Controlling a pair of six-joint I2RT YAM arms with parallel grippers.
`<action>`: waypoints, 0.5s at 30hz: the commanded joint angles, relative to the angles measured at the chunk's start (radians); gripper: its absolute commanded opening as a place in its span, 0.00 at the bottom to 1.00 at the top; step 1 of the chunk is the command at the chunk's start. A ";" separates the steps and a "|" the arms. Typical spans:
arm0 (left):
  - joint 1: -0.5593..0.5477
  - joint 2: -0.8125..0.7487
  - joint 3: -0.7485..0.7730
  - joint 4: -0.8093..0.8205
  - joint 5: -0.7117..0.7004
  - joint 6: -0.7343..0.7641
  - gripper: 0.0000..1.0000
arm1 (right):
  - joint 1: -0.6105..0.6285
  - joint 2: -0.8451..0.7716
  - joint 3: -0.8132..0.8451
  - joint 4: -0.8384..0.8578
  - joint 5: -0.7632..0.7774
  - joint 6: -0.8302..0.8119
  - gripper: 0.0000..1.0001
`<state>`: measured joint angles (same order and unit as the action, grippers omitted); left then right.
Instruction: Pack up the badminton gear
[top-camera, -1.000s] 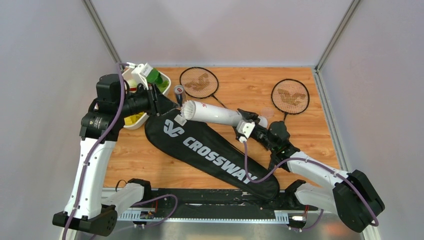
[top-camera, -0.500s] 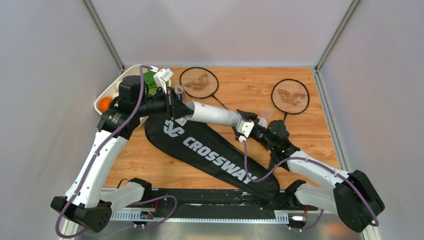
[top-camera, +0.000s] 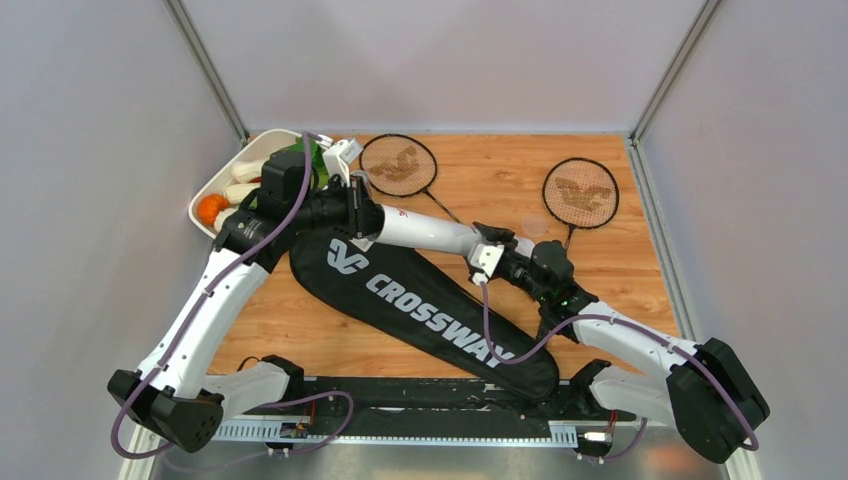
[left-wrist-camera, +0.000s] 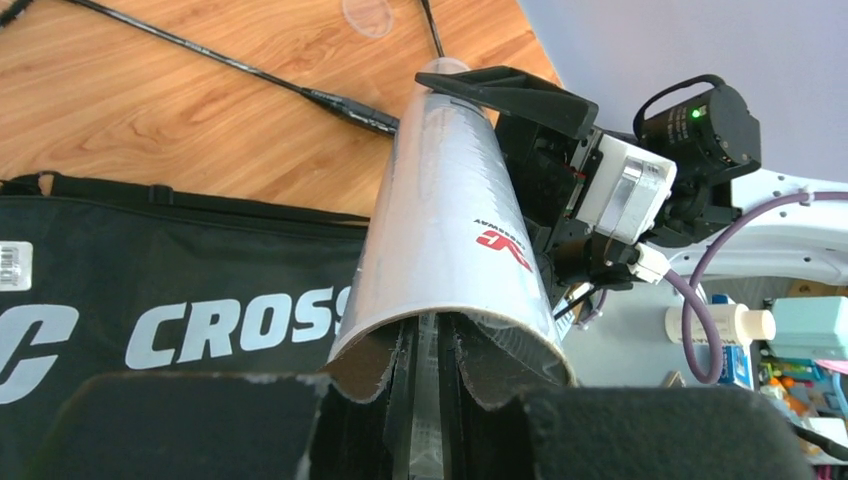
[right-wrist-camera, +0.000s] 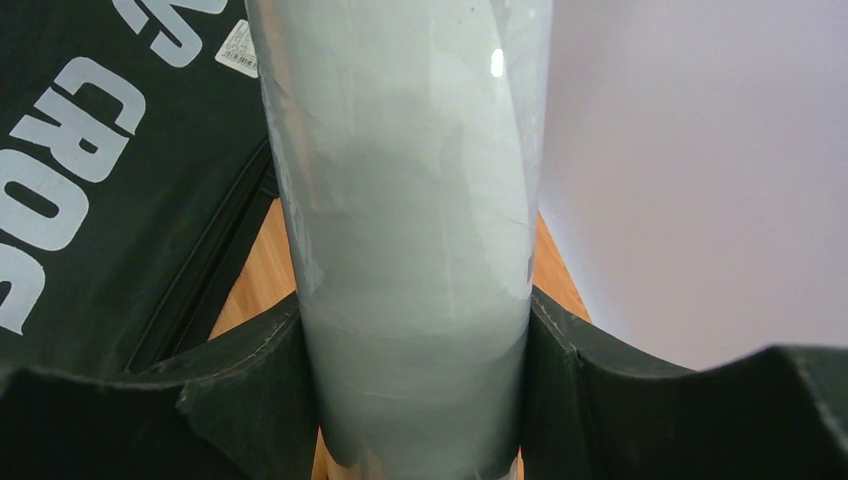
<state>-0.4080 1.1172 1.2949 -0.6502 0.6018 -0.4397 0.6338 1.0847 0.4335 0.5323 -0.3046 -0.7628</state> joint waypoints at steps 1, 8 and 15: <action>-0.025 -0.004 -0.039 0.073 -0.038 -0.039 0.20 | 0.021 0.001 0.071 0.072 0.010 -0.022 0.41; -0.028 -0.015 -0.016 0.041 -0.060 -0.025 0.31 | 0.021 0.001 0.078 0.059 0.027 0.017 0.42; -0.027 -0.040 0.192 -0.139 -0.289 0.024 0.60 | 0.021 -0.006 0.086 0.041 0.049 0.105 0.43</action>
<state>-0.4309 1.1133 1.3693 -0.7151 0.4507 -0.4461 0.6472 1.0962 0.4522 0.4965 -0.2596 -0.7330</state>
